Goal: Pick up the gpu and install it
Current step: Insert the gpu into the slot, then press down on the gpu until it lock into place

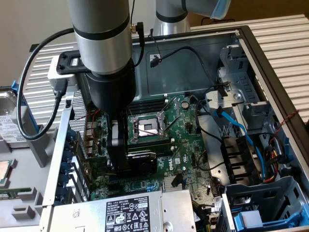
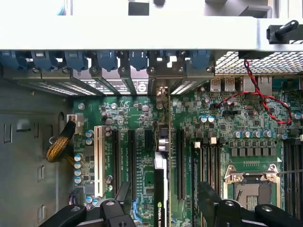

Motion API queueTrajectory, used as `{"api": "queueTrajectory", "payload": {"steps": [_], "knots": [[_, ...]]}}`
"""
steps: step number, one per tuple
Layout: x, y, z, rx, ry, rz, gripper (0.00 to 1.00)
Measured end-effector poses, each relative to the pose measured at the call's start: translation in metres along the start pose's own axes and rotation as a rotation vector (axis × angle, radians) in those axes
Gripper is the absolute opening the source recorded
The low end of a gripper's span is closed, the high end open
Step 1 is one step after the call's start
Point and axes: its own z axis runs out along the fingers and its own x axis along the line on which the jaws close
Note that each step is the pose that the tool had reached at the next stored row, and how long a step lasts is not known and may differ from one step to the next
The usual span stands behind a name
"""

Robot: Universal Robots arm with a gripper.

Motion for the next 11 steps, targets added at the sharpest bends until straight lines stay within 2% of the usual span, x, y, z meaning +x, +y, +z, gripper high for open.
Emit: {"api": "queueTrajectory", "payload": {"steps": [11], "knots": [[0.0, 0.0, 0.0, 0.0, 0.0001, 0.0, 0.67]]}}
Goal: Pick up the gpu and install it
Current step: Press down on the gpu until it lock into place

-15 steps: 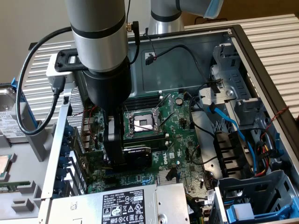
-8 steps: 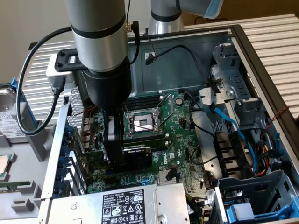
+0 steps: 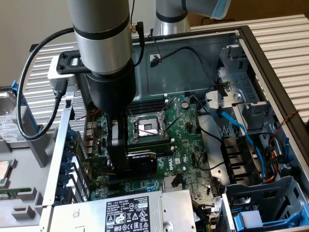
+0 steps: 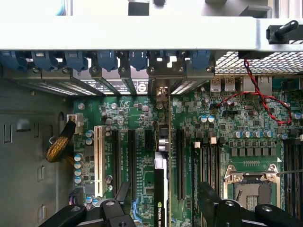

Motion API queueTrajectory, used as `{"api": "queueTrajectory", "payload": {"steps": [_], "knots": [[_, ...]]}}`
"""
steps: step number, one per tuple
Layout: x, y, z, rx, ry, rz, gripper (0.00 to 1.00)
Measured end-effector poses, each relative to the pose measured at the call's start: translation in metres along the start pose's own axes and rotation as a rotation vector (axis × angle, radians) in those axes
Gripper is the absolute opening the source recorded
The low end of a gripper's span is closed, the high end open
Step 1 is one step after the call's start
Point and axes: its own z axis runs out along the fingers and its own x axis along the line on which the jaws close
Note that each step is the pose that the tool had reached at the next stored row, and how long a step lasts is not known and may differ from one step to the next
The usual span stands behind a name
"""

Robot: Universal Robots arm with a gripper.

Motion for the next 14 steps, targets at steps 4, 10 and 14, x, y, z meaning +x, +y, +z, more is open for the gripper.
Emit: {"api": "queueTrajectory", "payload": {"steps": [4, 10, 14], "knots": [[0.0, 0.0, 0.0, 0.0, 0.0, 0.0, 0.59], [0.0, 0.0, 0.0, 0.0, 0.0001, 0.0, 0.41], [0.0, 0.0, 0.0, 0.0, 0.0, 0.0, 0.23]]}}
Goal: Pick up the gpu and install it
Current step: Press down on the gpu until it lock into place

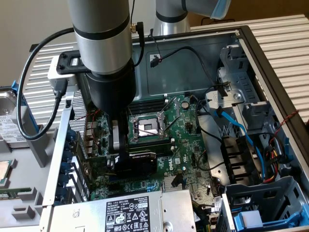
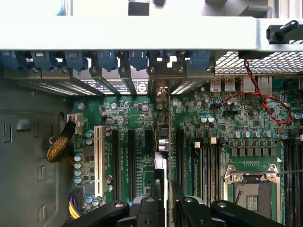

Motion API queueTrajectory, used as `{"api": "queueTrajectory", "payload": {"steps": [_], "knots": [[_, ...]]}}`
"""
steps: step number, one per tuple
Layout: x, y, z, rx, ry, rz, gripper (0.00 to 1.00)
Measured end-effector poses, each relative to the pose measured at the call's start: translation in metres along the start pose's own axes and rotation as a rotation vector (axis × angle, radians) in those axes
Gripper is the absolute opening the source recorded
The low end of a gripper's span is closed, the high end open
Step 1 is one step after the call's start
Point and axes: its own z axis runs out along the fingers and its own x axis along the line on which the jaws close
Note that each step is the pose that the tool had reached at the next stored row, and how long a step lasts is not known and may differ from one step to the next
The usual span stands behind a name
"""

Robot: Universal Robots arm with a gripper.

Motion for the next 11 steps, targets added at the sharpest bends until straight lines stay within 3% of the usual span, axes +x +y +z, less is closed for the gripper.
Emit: {"api": "queueTrajectory", "payload": {"steps": [2, 11], "knots": [[0.0, 0.0, 0.0, 0.0, 0.0, 0.0, 0.11], [0.0, 0.0, 0.0, 0.0, 0.0, 0.0, 0.11]]}}
